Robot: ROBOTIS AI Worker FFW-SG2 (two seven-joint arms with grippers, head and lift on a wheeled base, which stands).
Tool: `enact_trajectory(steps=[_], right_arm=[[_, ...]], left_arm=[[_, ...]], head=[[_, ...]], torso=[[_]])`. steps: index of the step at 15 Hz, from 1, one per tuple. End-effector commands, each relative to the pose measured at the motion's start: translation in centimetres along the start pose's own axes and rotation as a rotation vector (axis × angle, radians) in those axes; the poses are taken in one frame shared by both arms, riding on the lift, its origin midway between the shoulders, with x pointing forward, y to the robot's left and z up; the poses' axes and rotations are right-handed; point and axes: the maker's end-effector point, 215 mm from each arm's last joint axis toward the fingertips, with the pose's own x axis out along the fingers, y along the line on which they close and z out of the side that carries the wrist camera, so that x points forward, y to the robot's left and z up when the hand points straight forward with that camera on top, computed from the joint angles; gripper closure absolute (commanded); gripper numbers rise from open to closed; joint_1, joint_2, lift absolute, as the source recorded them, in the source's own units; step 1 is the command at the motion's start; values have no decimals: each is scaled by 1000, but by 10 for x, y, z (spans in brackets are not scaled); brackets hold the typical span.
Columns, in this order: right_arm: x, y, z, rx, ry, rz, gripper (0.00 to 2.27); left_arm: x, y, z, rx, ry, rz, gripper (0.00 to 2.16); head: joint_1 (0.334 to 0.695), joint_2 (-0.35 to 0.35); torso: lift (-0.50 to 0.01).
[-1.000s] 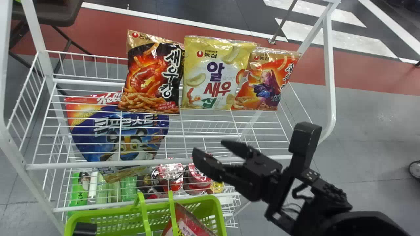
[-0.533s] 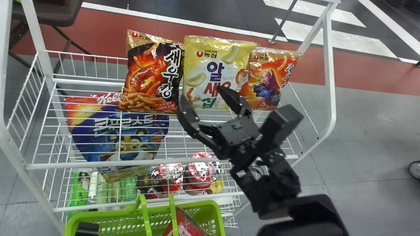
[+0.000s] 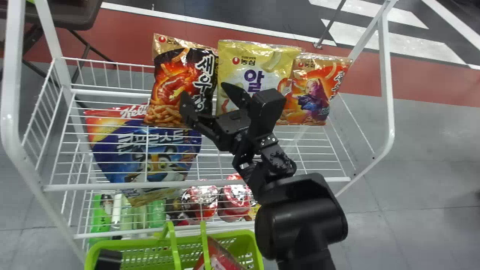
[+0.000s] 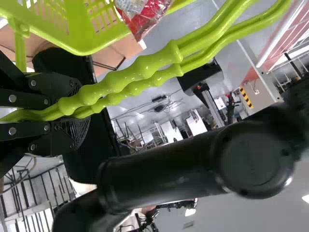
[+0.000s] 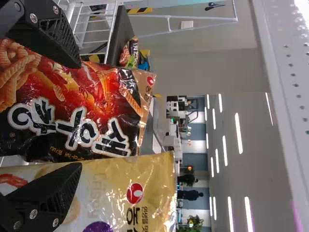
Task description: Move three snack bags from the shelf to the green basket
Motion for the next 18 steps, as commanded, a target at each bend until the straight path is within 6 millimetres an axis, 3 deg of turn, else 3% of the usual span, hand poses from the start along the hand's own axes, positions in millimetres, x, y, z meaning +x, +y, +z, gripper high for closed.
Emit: enact_trajectory(steps=[1, 4, 5, 7, 8, 9, 14, 18], right_arm=[[19, 9, -17, -1, 47, 26, 100], [34, 12, -30, 0, 96, 44, 292], [37, 19, -31, 0, 111, 62, 667], [38, 28, -41, 9, 153, 90, 1747], [36, 34, -48, 18, 180, 114, 2047], [35, 39, -47, 21, 184, 137, 2192], [12, 69, -30, 43, 191, 238, 2243], [-34, 65, -3, 49, 208, 226, 2246]], left_arm=[[-2, 1, 1, 1, 1, -5, 1639], [-3, 1, 5, 9, 3, -7, 1639], [-4, 1, 5, 10, 4, -7, 1639], [-7, 3, 5, 6, 4, -3, 1639], [-8, 3, 6, 5, 0, -5, 1639], [-8, 3, 5, 3, 0, -3, 1639], [-8, 2, 4, -3, 6, -5, 1639], [-7, 1, 3, -4, 7, -7, 1639]], head=[[695, -280], [695, -235], [695, -229], [695, -213], [695, -203], [695, -194], [695, -151], [695, -157]], torso=[[-47], [-47], [-47], [-47], [-47], [-47], [-47], [-47]])
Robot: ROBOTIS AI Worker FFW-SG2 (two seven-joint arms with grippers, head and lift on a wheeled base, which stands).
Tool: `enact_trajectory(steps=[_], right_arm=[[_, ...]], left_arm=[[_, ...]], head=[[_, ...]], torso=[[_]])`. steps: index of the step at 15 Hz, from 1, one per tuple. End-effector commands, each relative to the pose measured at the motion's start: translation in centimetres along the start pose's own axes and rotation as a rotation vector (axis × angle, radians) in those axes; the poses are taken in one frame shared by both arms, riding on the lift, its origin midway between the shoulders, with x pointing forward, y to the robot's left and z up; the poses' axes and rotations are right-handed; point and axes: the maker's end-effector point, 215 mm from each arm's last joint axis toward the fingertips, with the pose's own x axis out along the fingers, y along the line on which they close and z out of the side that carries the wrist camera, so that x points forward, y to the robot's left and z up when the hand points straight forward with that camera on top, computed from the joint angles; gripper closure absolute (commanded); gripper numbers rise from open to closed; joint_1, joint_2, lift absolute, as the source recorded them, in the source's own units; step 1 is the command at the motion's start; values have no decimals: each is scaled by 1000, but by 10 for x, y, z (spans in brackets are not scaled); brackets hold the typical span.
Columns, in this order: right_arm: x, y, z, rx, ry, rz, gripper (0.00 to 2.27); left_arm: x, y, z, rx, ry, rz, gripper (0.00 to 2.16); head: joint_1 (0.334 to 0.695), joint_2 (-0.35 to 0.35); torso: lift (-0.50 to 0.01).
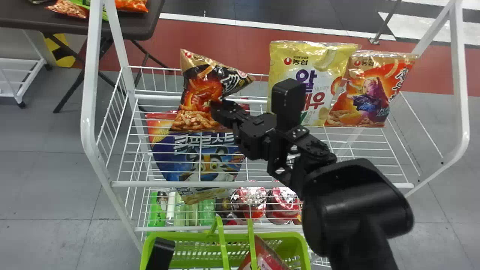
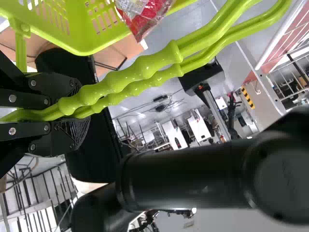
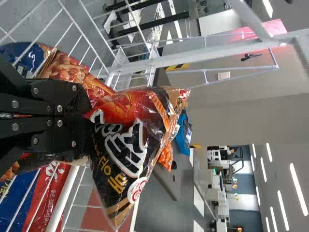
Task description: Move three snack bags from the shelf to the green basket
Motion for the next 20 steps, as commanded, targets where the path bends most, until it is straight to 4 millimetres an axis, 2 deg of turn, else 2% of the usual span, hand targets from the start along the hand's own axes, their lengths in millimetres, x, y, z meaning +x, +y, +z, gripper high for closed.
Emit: enact_trajectory(steps=[1, 2, 3, 7, 10, 12, 14, 16, 18, 20], right_arm=[[-41, -1, 5, 25, 38, -10, 2246], [-62, -5, -7, 52, 95, -16, 2246], [-83, -8, 0, 69, 115, -26, 2246], [-185, -7, -32, 253, 299, -21, 2246], [-248, 2, -63, 393, 428, -32, 2246], [-271, -3, -61, 425, 427, -55, 2246], [-285, -11, -63, 432, 432, -77, 2246], [-295, -16, -77, 440, 469, -101, 2246], [-299, -1, -97, 440, 534, -68, 2246], [-300, 21, -129, 445, 631, -37, 2246]], left_arm=[[0, 1, -1, -3, 1, 1, 1639], [0, 1, 0, 0, -1, 4, 1639], [0, 1, 0, 0, -3, 3, 1639], [2, 2, 2, 1, -6, 6, 1639], [3, 5, 4, 2, -11, 14, 1639], [6, 5, 5, 0, -14, 16, 1639], [6, 5, 6, 1, -15, 19, 1639], [7, 3, 7, 7, -18, 16, 1639], [7, 4, 9, 16, -25, 20, 1639], [7, 5, 11, 21, -31, 25, 1639]], head=[[695, -165], [695, -176], [695, -214], [695, -340], [695, -350], [695, -350], [695, -350], [695, -350], [695, -350], [695, -350]], torso=[[-47], [-47], [-47], [-47], [-47], [-47], [-47], [-47], [-47], [-47]])
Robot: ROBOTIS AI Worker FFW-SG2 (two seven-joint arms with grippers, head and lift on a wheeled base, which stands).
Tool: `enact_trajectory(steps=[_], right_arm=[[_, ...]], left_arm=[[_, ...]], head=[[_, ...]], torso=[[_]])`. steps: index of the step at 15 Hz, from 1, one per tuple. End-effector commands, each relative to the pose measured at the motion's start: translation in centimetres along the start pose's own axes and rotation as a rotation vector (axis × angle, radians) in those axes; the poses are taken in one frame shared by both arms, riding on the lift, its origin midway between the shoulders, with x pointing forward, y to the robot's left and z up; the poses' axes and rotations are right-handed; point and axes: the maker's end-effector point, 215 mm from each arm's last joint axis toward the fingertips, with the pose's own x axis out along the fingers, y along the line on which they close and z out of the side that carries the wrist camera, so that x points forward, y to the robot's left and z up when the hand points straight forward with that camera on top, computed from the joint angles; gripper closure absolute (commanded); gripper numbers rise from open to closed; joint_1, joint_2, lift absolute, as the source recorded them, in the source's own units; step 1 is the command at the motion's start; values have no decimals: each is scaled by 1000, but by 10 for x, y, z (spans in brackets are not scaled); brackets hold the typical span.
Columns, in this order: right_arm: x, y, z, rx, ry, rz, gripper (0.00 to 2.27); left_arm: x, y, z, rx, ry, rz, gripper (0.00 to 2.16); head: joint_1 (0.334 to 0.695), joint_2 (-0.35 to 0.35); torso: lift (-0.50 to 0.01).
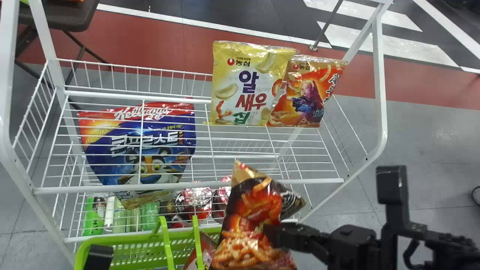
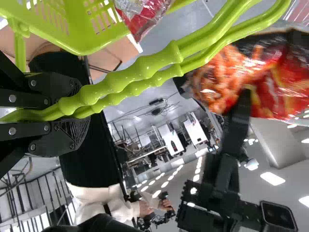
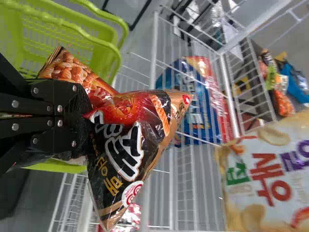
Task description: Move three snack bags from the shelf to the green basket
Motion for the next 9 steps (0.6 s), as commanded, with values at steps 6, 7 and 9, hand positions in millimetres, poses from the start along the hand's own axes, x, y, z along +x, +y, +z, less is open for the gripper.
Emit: enact_trajectory(steps=[6, 7, 9], right_arm=[[54, 39, -98, 42, 276, 127, 2246], [60, 48, -104, 38, 294, 150, 2246], [67, 61, -112, 33, 321, 190, 2246]], left_arm=[[1, 2, 5, 3, -14, 5, 1639], [2, 2, 5, 1, -14, 3, 1639], [3, 1, 4, 1, -12, 2, 1639]], head=[[695, -350], [695, -350], [695, -350]], torso=[[-47], [-47], [-47]])
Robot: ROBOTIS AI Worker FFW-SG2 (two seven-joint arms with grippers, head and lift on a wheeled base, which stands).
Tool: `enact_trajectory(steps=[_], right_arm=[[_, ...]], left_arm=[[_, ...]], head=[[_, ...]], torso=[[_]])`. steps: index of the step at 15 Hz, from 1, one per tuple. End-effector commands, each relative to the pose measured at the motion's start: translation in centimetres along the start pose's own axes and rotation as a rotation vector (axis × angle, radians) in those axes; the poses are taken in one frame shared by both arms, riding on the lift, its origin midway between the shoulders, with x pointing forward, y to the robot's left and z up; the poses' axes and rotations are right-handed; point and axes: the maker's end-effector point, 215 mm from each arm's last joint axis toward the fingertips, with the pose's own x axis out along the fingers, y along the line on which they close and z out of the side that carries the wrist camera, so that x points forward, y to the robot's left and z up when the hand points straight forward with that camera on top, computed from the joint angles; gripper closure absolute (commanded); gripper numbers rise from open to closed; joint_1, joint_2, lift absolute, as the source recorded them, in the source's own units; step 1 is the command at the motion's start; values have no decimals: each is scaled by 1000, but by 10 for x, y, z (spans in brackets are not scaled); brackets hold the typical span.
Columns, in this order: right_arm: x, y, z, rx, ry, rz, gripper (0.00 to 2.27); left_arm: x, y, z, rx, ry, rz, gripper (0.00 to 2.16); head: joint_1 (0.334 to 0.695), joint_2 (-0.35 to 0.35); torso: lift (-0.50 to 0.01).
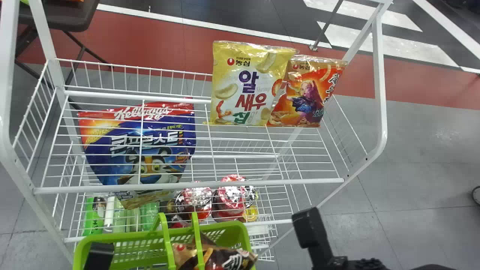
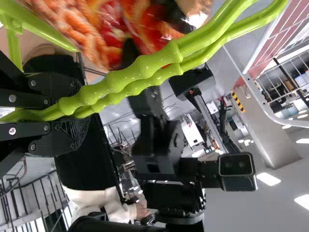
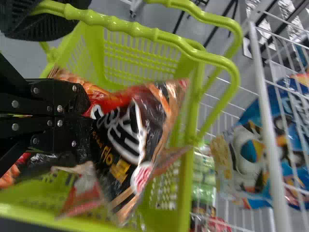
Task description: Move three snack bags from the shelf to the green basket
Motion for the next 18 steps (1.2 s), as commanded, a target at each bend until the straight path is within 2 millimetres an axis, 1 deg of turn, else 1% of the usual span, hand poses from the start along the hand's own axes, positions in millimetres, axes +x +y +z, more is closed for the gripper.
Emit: enact_trajectory(steps=[1, 2, 3, 4, 5, 6, 7, 8, 9, 10, 12, 14, 16, 18], right_arm=[[11, 13, -10, 15, 38, 52, 2246], [12, 16, -8, 20, 38, 74, 2246], [13, 13, -8, 34, 36, 85, 2246], [13, 14, -4, 62, 26, 133, 2246], [13, 18, 4, 100, 6, 209, 2246], [16, 15, 5, 120, 6, 225, 2236], [21, 13, 3, 142, 11, 232, 2020], [25, 12, 2, 160, 17, 250, 1615], [27, 11, 2, 166, 20, 257, 761], [27, 10, 3, 167, 20, 257, 26], [26, 9, 4, 168, 17, 253, -1], [20, 6, 10, 160, -3, 243, 9], [5, 2, 20, 145, -44, 222, 66], [-16, -7, 29, 135, -101, 163, 93]], left_arm=[[1, -1, 0, 0, 1, -2, 1639], [1, -1, 0, 1, 1, -2, 1639], [1, -1, 0, 1, 1, -2, 1639], [2, -2, 0, 1, 2, -4, 1639], [2, -1, -1, 2, 4, -1, 1639], [2, -2, -1, 4, 4, -1, 1639], [2, -1, -1, 4, 5, 0, 1639], [3, -1, -2, 5, 8, 2, 1639], [3, -1, -2, 7, 10, 2, 1639], [4, -2, -2, 8, 12, 1, 1639], [3, -2, -2, 9, 12, 2, 1639], [3, -2, -2, 9, 12, 2, 1639], [3, -2, -2, 11, 13, 1, 1639], [2, -1, -3, 9, 14, 3, 1639]], head=[[695, -350], [695, -350], [695, -350], [695, -350], [695, -350], [695, -350], [695, -350], [695, -350], [695, -350], [695, -350], [695, -350], [695, -350], [695, -350], [695, -350]], torso=[[-47], [-47], [-47], [-47], [-47], [-47], [-47], [-47], [-47], [-47], [-47], [-47], [-47], [-47]])
